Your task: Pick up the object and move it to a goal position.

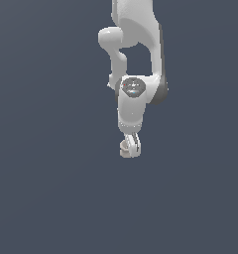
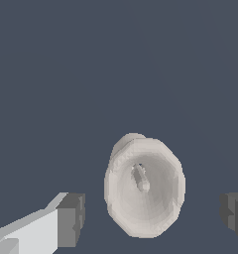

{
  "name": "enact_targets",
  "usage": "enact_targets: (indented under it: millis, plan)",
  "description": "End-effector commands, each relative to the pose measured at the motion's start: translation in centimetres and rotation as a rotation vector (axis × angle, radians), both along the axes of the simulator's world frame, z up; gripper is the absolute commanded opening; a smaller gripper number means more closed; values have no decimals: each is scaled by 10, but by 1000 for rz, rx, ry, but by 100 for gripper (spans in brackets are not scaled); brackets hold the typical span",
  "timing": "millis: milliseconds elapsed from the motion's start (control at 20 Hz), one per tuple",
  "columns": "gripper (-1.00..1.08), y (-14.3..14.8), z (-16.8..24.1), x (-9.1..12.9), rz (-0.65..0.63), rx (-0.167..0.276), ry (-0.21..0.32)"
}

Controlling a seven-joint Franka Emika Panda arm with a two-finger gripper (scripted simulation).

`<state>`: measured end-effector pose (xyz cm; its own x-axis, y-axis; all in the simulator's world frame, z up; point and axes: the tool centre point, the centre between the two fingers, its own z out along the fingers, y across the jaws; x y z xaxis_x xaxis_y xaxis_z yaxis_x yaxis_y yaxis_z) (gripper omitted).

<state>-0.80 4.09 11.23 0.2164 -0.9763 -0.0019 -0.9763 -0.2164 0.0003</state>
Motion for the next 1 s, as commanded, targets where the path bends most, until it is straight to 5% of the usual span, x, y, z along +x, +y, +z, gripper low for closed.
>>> enact_targets:
  millis: [0,950]
  plan:
    - [100,1,-1,0,-24,-1,0]
    - [100,1,-47,-1,-40,-2,-1]
